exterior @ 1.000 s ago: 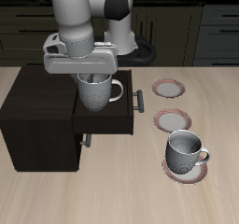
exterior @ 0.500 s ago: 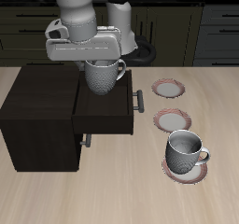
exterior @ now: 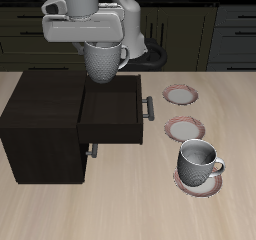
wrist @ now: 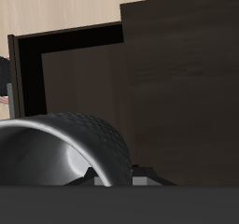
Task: Place the porcelain mug that is in the drawer onto the top of the cabinet
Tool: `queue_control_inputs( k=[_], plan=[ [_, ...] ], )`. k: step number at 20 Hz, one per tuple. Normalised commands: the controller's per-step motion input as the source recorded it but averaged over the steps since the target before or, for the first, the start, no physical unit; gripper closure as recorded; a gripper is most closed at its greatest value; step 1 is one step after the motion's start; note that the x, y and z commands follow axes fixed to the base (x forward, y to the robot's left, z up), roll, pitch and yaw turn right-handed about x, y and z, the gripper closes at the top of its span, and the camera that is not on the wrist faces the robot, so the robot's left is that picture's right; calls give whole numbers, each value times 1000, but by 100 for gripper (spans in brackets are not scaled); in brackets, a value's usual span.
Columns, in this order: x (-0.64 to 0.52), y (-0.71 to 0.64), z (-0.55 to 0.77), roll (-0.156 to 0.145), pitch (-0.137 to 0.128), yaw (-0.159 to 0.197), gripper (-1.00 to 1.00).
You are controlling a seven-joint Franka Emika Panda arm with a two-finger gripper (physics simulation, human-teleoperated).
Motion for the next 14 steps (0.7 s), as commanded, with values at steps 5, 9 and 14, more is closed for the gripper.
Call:
queue_control_inputs(
  k=[5,9,14],
  plan=[
    [-53,-255,265,-32,-44,-26,100],
    [59,-308,224,-61,-33,-48,100],
    [131,-429,242,-75,-33,-41,100]
  ],
)
